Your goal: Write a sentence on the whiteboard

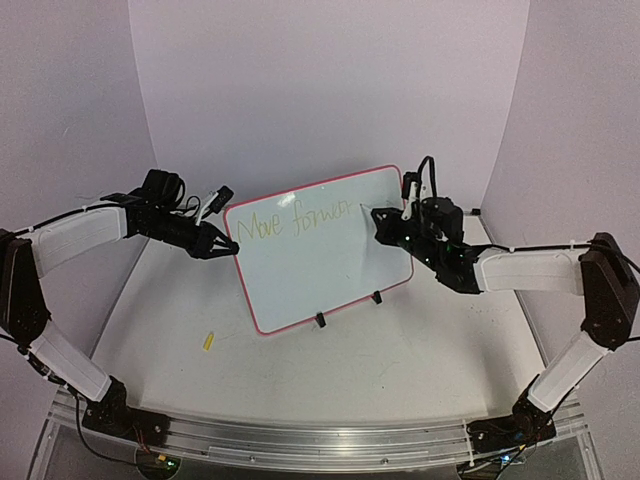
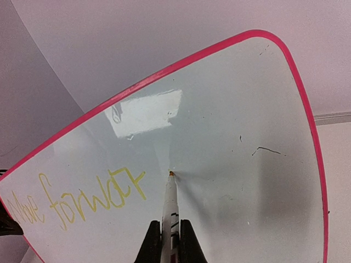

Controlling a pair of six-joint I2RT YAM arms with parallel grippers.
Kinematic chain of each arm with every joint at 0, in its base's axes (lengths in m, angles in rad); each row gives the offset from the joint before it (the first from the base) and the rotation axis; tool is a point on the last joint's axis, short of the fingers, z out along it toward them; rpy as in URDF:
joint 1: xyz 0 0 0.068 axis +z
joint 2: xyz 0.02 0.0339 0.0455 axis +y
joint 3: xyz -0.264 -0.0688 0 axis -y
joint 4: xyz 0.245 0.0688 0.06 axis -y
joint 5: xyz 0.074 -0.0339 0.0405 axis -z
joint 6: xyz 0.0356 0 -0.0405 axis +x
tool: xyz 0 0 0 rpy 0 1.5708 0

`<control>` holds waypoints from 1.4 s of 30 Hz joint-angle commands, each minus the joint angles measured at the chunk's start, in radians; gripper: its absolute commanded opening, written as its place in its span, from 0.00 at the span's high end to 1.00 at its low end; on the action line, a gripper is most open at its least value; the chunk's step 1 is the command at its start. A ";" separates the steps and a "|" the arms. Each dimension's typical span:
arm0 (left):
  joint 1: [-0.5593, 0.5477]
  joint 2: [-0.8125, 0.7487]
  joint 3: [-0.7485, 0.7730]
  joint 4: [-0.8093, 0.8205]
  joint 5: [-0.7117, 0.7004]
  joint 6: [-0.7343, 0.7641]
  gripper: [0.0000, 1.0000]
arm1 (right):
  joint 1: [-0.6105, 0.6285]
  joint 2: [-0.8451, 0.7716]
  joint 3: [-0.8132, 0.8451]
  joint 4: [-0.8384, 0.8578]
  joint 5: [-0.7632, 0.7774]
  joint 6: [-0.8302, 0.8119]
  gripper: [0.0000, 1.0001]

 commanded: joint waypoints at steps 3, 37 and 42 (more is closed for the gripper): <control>-0.034 0.033 -0.006 -0.031 -0.091 0.046 1.00 | -0.006 0.019 0.056 0.021 -0.021 -0.028 1.00; -0.038 0.038 -0.006 -0.032 -0.091 0.045 1.00 | -0.006 0.009 0.048 0.015 0.027 -0.048 1.00; -0.038 0.037 -0.005 -0.032 -0.092 0.046 1.00 | -0.006 0.028 0.088 0.018 0.031 -0.061 1.00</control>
